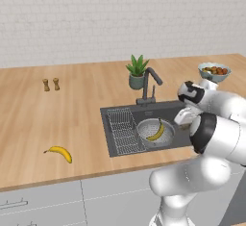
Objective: Put the colander in the sink, put the kiwi, banana, banana in the colander, and turn on the sink faucet and pour water over the colander.
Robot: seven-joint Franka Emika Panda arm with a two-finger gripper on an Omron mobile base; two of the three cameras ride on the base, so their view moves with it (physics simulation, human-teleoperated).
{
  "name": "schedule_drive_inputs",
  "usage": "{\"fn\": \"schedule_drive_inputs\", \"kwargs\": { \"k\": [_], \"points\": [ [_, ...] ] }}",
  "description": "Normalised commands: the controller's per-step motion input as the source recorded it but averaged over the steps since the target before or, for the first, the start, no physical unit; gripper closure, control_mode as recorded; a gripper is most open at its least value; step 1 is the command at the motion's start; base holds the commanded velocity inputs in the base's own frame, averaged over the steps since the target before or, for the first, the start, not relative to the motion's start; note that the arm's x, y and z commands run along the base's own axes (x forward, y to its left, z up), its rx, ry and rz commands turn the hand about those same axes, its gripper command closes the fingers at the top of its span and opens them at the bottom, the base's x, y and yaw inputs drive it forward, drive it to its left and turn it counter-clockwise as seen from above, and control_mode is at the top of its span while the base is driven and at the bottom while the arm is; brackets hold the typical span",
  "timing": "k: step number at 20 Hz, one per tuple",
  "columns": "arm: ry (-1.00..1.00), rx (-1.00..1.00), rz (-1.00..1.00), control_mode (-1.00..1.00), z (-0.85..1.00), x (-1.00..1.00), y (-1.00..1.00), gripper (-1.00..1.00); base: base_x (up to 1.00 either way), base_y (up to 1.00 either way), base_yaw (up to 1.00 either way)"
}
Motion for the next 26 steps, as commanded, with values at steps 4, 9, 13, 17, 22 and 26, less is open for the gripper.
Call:
{"fn": "schedule_drive_inputs", "kwargs": {
  "k": [4,9,13,17,22,26],
  "points": [
    [-0.06,0.05,0.04,-1.00,-0.33,0.39,-0.04,1.00,0.00,0.00,0.00],
    [0.00,0.05,0.00,-1.00,-0.31,0.37,0.08,1.00,0.00,0.00,0.00],
    [0.00,0.05,0.00,-1.00,-0.27,0.35,0.08,1.00,0.00,0.00,0.00],
    [0.01,0.01,0.00,-1.00,-0.34,0.22,0.13,1.00,0.00,0.00,0.00],
    [0.00,0.00,-0.01,-1.00,-0.24,0.28,0.12,1.00,0.00,0.00,0.00],
    [0.00,0.00,0.00,-1.00,-0.15,0.29,0.08,1.00,0.00,0.00,0.00]
  ]
}}
